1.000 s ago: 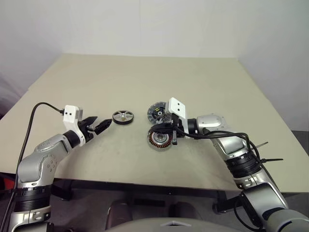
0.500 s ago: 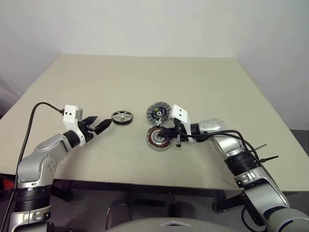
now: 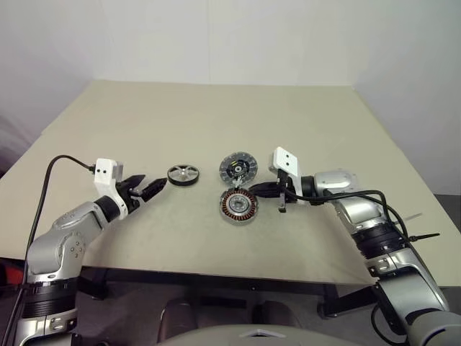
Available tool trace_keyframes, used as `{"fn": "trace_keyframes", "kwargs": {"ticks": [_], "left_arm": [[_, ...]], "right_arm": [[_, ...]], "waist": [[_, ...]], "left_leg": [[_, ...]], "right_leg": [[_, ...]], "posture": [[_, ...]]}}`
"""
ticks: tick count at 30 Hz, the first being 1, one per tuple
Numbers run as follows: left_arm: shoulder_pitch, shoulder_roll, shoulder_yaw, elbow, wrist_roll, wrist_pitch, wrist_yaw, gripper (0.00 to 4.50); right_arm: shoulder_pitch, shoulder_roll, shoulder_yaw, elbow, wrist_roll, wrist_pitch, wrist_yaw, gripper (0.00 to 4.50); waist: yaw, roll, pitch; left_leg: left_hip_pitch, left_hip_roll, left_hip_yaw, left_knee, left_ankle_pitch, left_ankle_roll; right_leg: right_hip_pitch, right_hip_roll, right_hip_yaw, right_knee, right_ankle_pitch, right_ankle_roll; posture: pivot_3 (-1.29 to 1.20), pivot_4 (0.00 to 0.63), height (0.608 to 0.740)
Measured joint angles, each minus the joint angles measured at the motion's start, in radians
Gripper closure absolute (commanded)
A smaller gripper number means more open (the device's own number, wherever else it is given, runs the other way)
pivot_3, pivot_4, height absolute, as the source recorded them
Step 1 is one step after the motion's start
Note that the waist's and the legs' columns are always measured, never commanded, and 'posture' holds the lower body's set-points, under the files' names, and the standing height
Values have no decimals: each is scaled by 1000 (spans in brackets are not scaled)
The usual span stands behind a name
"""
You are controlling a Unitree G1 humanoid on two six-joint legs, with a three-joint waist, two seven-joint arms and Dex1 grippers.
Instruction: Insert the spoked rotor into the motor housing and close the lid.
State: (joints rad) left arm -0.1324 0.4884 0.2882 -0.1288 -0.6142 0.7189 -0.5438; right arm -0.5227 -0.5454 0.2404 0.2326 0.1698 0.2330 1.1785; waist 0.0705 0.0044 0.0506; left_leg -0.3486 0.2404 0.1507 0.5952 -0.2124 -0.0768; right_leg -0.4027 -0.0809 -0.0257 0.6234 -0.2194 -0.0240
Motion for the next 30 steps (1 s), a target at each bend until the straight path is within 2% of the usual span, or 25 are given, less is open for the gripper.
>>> {"fn": "trace_keyframes", "kwargs": {"ticks": [5,12,22,30], "left_arm": [[-13,-48,33,47,-20,33,61,0],[-50,-118,47,112,-34,120,178,0],[-116,-220,125,116,-180,279,271,0],[-210,-305,224,220,-271,317,375,0]], "right_arm": [[0,-14,-14,72,-12,-51,-6,4452],[-2,-16,-32,57,-11,-45,-6,4452],[-13,-8,-32,46,-11,-14,-7,4452],[-15,-7,-32,43,-11,-6,-9,4452]], "waist": [[0,0,0],[0,0,0],[2,0,0],[3,-1,0]], "left_leg": [[0,0,0,0,0,0],[-1,0,0,0,0,0],[-1,0,0,1,0,0],[-2,0,0,1,0,0]], "right_leg": [[0,0,0,0,0,0],[0,0,0,0,0,0],[0,0,0,0,0,0],[0,0,0,0,0,0]], "posture": [[0,0,740],[0,0,740],[0,0,740],[0,0,740]]}}
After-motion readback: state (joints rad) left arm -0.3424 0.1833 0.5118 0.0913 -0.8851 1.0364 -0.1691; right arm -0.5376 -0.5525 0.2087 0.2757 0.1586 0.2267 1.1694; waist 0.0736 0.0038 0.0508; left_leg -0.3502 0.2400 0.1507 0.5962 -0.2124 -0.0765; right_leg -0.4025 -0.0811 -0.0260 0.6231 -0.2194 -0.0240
